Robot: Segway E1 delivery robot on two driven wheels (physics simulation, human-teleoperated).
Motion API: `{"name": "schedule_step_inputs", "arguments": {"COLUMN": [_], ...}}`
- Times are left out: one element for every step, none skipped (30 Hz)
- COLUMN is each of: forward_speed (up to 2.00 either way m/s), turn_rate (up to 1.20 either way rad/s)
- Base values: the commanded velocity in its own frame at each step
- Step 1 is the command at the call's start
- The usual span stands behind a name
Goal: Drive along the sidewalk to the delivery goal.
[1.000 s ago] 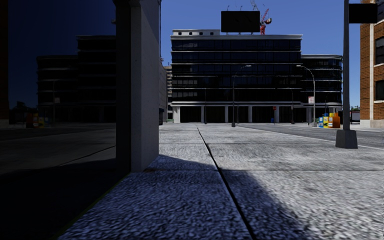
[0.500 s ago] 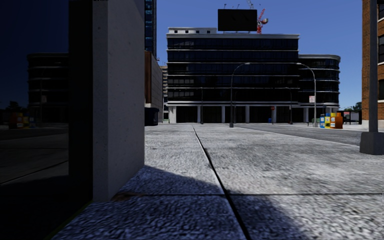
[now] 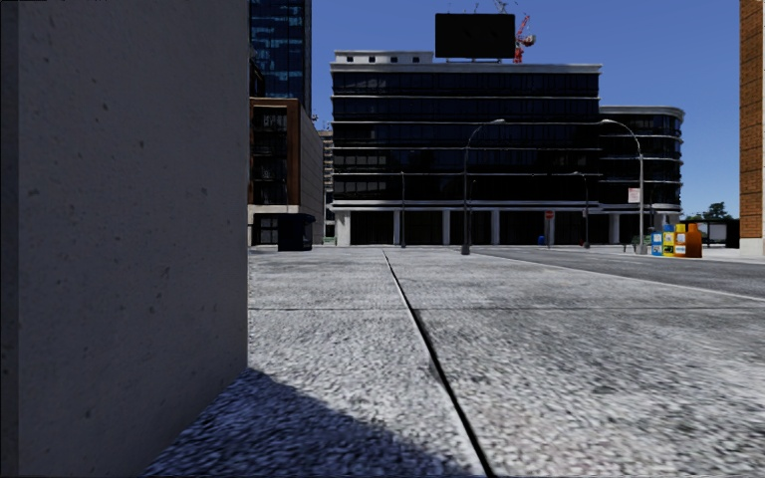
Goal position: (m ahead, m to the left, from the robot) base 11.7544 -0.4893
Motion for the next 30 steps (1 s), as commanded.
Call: {"name": "schedule_step_inputs", "arguments": {"forward_speed": [2.0, 2.0, 2.0, 2.0, 2.0, 2.0, 2.0, 2.0, 2.0, 2.0, 2.0, 2.0, 2.0, 2.0, 2.0, 2.0, 2.0, 2.0, 2.0, 2.0, 2.0, 2.0, 2.0, 2.0, 2.0, 2.0, 2.0, 2.0, 2.0, 2.0], "turn_rate": [0.0, 0.0, 0.0, 0.0, 0.0, 0.0, 0.0, 0.0, 0.0, 0.0, 0.0, 0.0, 0.0, 0.0, 0.0, 0.0, 0.0, 0.0, 0.0, 0.0, 0.0, 0.0, 0.0, 0.0, 0.0, 0.0, 0.0, 0.0, 0.0, 0.0]}}
